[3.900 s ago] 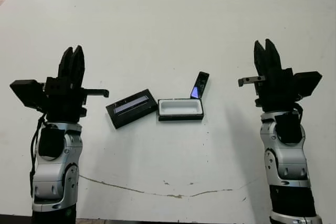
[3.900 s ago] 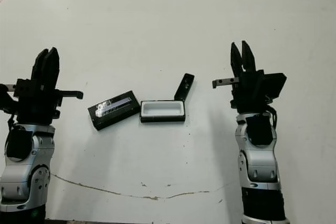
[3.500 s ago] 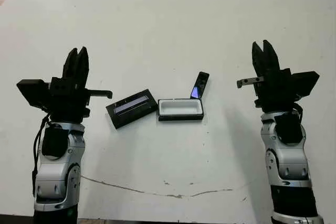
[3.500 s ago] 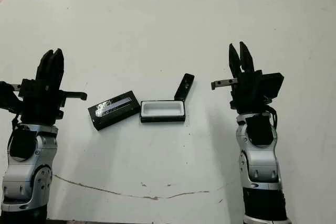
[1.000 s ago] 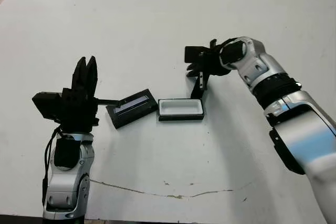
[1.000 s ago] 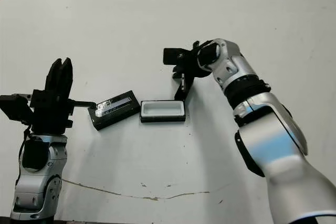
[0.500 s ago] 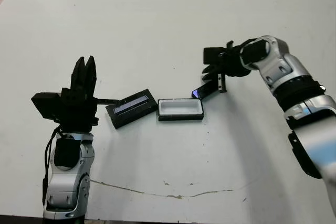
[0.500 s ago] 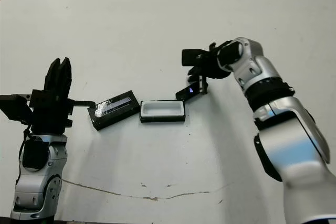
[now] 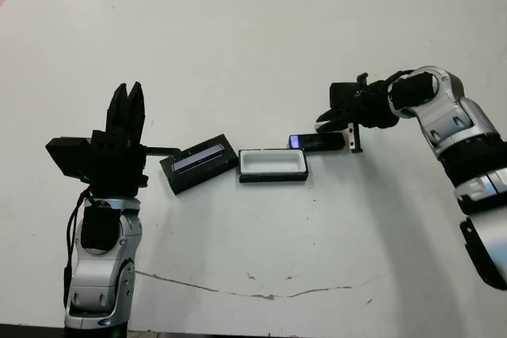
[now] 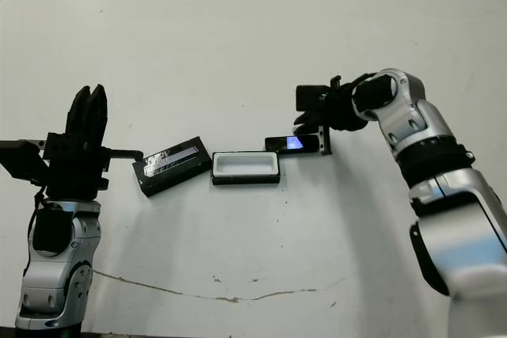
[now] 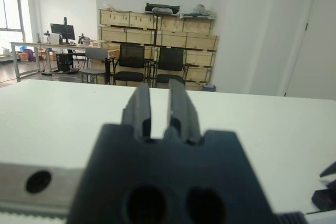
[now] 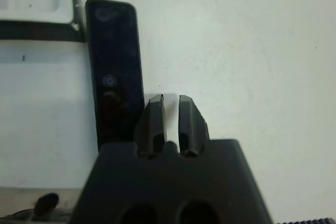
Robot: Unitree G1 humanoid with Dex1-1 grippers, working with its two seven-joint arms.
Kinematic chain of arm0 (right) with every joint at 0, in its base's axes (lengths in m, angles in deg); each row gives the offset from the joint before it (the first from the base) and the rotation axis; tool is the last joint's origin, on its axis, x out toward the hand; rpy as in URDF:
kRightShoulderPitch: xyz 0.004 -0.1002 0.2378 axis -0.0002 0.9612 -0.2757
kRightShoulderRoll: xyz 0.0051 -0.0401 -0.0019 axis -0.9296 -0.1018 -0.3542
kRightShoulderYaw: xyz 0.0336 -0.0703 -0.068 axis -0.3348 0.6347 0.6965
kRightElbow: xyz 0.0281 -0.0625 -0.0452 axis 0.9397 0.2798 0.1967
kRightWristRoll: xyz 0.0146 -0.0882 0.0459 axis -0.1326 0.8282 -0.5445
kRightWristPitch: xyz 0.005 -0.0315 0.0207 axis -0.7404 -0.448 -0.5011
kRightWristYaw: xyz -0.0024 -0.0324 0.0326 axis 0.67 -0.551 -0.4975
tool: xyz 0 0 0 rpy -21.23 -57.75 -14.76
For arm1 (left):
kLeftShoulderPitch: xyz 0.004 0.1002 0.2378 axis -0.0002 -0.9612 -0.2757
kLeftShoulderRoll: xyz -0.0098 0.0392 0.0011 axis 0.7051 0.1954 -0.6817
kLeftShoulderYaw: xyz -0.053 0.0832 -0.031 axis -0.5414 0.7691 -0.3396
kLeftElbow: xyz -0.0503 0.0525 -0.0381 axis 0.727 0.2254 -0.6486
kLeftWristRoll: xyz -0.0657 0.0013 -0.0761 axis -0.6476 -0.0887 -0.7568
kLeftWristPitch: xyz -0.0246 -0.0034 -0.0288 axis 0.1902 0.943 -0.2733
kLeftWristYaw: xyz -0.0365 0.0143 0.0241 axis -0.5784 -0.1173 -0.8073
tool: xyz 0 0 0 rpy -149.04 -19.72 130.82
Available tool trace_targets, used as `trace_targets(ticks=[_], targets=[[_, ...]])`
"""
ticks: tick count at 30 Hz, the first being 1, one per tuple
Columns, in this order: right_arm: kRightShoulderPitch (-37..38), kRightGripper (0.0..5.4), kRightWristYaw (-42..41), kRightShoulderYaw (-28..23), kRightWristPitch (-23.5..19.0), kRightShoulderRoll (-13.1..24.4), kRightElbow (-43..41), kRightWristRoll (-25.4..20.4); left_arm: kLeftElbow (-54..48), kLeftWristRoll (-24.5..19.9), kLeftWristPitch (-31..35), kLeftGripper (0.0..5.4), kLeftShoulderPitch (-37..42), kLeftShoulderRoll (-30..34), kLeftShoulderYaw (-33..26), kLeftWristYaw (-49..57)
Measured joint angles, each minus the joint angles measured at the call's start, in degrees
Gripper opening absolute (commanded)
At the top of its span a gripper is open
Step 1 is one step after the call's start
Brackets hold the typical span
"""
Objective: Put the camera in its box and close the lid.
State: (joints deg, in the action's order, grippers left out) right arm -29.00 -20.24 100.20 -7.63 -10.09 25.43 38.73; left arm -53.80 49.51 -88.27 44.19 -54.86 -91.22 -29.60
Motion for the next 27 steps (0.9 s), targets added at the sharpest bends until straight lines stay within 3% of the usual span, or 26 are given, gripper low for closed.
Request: trace_targets(ticks=[16, 27], targets=[[3.29, 0.00, -4.61, 0.64, -5.21, 2.95, -9.51, -0.98, -0.01, -0.54, 0.72, 0.03, 0.85, 0.24, -0.26, -0.70], [3.64, 0.00, -6.72, 0.90, -8.23, 3.59, -11.47, -1.22, 0.00, -0.46, 0.98, 0.03, 0.93, 0.56, -0.28, -0.92]])
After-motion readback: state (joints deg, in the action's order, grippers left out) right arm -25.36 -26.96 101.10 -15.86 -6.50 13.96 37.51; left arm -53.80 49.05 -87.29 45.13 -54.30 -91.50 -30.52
